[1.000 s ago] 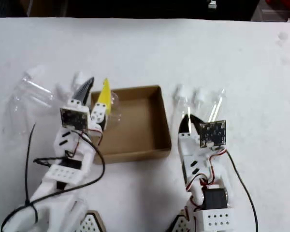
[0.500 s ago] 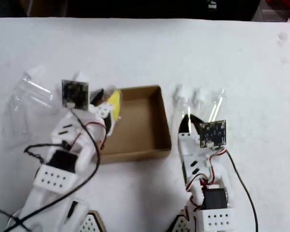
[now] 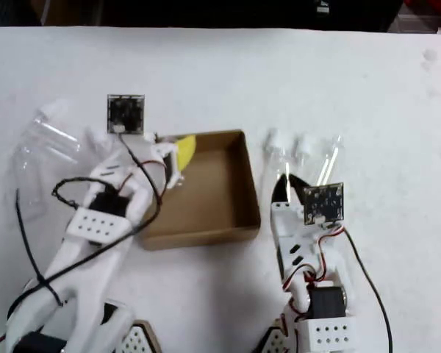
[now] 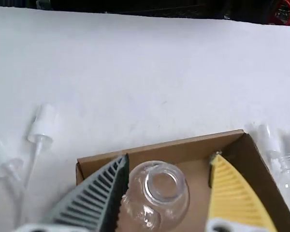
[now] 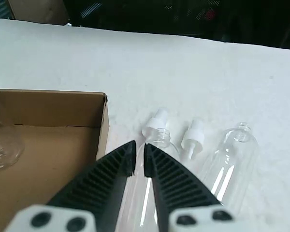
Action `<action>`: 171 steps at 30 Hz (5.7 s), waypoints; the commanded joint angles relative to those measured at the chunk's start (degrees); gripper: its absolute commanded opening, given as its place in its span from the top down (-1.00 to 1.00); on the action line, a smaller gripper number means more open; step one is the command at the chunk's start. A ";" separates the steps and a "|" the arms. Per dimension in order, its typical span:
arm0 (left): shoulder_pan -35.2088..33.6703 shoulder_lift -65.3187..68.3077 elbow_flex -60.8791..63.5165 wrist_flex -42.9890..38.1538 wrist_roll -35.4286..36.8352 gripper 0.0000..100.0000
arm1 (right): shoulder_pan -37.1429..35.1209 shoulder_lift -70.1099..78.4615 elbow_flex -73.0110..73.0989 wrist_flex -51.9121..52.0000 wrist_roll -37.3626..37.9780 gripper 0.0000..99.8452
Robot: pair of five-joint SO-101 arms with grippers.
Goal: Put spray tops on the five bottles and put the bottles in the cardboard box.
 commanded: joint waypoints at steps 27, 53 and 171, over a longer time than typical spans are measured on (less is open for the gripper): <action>0.04 0.66 -3.08 -2.73 0.70 0.88 | -0.22 0.13 0.53 0.22 -0.44 0.96; -3.30 1.89 -2.64 -10.64 -8.97 0.88 | -0.22 0.13 0.53 0.22 -0.44 0.96; -43.30 -24.66 -6.33 44.48 -23.47 0.70 | -0.48 -0.04 0.53 0.84 -0.44 0.96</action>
